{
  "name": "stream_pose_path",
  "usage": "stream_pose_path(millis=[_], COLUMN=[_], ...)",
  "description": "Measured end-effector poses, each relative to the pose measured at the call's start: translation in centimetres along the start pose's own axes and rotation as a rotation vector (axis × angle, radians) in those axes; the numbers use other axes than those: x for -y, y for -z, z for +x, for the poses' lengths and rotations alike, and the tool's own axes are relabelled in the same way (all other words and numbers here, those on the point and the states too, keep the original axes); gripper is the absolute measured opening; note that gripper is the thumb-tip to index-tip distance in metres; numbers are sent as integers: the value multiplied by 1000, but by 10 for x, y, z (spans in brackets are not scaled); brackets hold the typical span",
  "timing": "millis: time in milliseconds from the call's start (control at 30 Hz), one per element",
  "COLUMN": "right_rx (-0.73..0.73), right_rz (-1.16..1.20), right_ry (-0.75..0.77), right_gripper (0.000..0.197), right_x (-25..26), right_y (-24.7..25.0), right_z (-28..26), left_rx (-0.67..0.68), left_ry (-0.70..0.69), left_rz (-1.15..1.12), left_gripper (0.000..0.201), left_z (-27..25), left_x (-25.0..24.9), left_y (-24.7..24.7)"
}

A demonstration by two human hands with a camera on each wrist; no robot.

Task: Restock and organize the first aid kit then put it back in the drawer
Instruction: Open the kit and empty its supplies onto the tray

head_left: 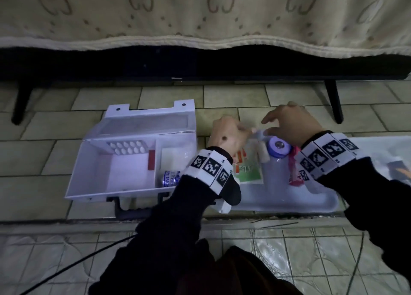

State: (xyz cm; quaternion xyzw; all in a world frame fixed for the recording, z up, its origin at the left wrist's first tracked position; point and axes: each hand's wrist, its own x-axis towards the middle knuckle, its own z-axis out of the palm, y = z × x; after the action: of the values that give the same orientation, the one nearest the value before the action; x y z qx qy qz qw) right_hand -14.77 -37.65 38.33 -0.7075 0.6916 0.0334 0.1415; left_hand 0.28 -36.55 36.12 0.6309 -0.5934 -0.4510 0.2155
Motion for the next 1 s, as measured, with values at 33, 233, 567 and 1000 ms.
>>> stream_pose_path(millis=[33, 233, 567, 1000], right_rx=[-9, -26, 53, 144], right_rz=[9, 59, -179, -623], right_ry=[22, 251, 380, 238], right_gripper=[35, 32, 34, 31], right_x=[14, 119, 251, 281], right_y=[3, 2, -34, -69], right_z=[-3, -11, 1, 5], left_rx=[-3, -180, -72, 242], left_ry=[-12, -37, -51, -117], left_rz=[-30, -92, 587, 954], left_gripper=[19, 20, 44, 38], left_z=[-6, -22, -4, 14], left_x=[1, 36, 115, 112], left_y=[17, 138, 238, 222])
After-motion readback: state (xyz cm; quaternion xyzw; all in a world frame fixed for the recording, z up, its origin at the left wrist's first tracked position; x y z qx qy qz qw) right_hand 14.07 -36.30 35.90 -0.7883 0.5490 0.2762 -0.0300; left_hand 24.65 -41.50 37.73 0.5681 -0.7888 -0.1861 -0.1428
